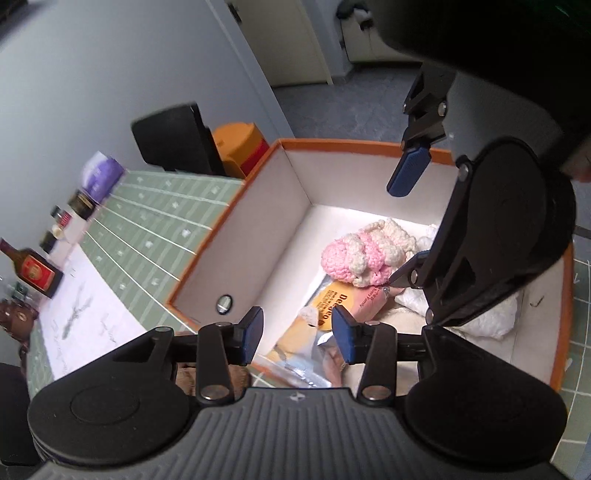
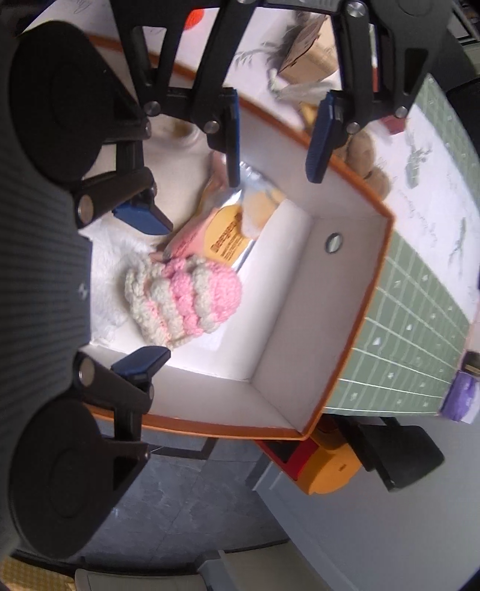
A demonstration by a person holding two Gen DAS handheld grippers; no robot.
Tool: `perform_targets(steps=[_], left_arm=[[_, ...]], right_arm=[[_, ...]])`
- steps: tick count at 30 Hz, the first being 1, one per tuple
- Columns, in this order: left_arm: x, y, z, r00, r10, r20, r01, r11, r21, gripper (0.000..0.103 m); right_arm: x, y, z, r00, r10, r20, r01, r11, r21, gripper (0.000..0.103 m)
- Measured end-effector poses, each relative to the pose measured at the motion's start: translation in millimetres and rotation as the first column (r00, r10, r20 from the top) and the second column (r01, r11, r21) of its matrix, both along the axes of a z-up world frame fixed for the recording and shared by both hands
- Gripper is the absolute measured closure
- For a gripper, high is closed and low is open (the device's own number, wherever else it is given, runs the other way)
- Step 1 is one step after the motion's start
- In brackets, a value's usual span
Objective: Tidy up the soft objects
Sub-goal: 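Withdraw both tools from the box toward the orange knitted strawberry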
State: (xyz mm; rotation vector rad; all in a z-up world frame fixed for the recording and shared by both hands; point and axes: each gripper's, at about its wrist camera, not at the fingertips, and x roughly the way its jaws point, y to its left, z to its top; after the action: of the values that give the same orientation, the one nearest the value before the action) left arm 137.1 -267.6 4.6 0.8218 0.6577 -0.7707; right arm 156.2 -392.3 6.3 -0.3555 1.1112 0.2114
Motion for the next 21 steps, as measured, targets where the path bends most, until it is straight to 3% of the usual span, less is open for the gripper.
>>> perform_targets(steps=[3, 7, 13, 17, 21], left_arm=[[-16.7, 19.0, 9.5, 0.999, -0.003, 0.048, 0.004, 1.0, -0.029, 0.051], [-39.7, 47.2, 20.0, 0.994, -0.005, 0.107, 0.009, 0.999, -0.042, 0.051], [-58.7, 102.7, 31.6, 0.986, 0.081, 0.148, -0.073, 0.995, -0.06, 0.051], [-69.9, 147.4, 30.9, 0.967, 0.162, 0.196, -0.148, 0.985, -0.086, 0.051], [-84.1, 194.2, 11.3, 0.929, 0.286, 0.234, -0.262, 0.956, -0.13, 0.051]], right_arm=[[-11.3, 12.3, 15.4, 0.999, 0.006, 0.053, -0.007, 1.0, 0.025, 0.03], [-26.5, 33.5, 32.7, 0.994, 0.015, 0.108, -0.024, 0.996, 0.087, 0.03], [-54.2, 78.1, 52.7, 0.978, 0.069, 0.196, -0.104, 0.979, 0.174, 0.029], [-72.3, 107.9, 51.1, 0.97, 0.111, 0.216, -0.166, 0.952, 0.255, 0.025], [-82.2, 133.5, 35.6, 0.97, 0.135, 0.205, -0.195, 0.93, 0.312, 0.025]])
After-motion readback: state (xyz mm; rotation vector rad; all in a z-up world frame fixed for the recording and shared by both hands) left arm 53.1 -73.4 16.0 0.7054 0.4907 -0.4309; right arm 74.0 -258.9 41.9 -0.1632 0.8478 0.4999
